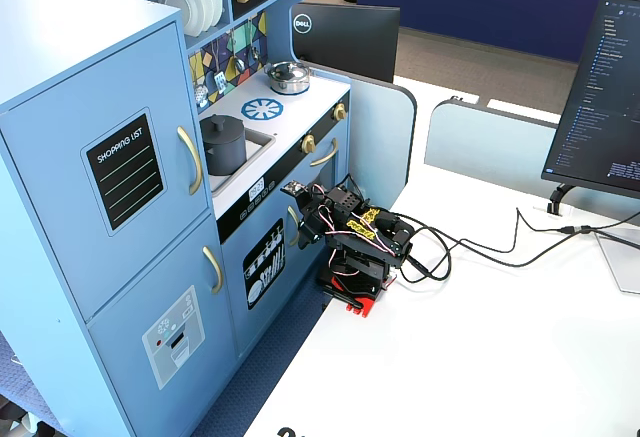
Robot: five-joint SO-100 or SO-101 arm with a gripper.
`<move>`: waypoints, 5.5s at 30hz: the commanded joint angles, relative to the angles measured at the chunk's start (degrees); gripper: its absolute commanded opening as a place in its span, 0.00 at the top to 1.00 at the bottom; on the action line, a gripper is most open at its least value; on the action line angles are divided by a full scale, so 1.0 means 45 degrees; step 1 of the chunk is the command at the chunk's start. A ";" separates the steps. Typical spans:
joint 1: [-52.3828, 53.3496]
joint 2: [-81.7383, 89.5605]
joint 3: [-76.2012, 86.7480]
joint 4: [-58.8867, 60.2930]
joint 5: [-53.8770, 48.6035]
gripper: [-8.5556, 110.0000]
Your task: Take off the lid from the gray recipient and place it on the counter
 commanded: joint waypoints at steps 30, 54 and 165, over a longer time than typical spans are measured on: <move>-0.0098 -0.1309 -0.7441 -0.6953 -0.0840 0.93; -0.0957 -0.5195 -0.9785 -1.2832 -0.1543 0.84; 0.6016 -1.4570 -1.3145 -1.9434 -0.0586 0.93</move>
